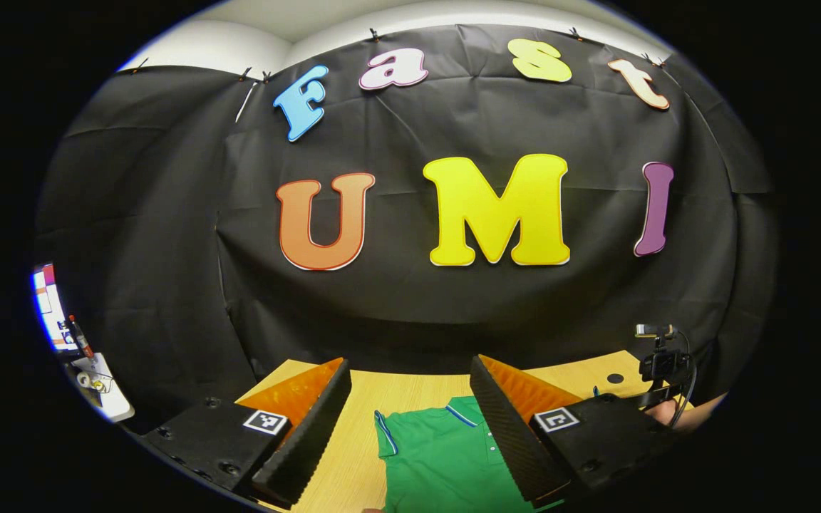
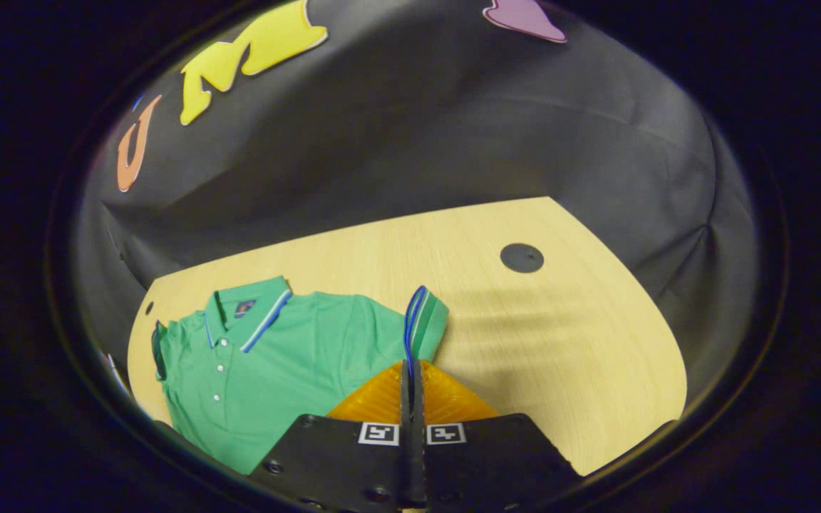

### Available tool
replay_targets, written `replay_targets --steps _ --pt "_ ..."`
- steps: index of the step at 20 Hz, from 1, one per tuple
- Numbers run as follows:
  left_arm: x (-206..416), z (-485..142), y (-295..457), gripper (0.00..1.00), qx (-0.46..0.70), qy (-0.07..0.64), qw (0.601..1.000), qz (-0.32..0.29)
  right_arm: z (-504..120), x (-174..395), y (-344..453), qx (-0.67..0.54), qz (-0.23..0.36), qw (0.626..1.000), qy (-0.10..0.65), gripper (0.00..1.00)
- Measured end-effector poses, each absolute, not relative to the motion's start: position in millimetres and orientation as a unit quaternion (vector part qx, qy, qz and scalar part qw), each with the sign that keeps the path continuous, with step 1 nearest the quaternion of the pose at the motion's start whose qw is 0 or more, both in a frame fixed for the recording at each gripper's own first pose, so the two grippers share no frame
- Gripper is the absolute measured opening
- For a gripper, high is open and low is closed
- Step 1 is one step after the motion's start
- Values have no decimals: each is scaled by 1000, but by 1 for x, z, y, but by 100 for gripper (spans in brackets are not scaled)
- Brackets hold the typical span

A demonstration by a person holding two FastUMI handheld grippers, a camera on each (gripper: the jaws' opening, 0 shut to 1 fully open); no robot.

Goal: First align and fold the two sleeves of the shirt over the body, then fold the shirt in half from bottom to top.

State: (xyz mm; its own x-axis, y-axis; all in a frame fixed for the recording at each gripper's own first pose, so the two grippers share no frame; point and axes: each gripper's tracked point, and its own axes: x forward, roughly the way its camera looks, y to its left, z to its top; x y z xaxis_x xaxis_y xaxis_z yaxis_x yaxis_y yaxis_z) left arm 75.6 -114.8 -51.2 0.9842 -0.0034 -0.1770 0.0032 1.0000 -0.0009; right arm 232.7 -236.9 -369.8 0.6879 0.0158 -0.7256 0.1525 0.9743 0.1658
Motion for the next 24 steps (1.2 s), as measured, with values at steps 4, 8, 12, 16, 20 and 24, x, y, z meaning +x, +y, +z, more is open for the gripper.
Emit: replay_targets --steps 4,8,12,16,20,24 --pt "70 -52 -109 100 -17 87 996 3 -346 234 -191 100 -12 914 392 0" --pt "58 -46 -87 100 -18 78 997 23 -327 244 -129 94 23 914 394 1" --pt "45 -42 -63 100 -16 75 996 43 -310 243 -63 103 76 912 389 1" --pt "38 -40 -52 100 -27 73 996 45 -267 237 -44 59 86 938 330 50" --pt "40 -50 -52 100 -41 87 995 29 -209 209 -50 27 70 959 274 96" --pt "46 -62 -61 100 -52 107 993 -1 -152 160 -70 21 41 975 217 96"
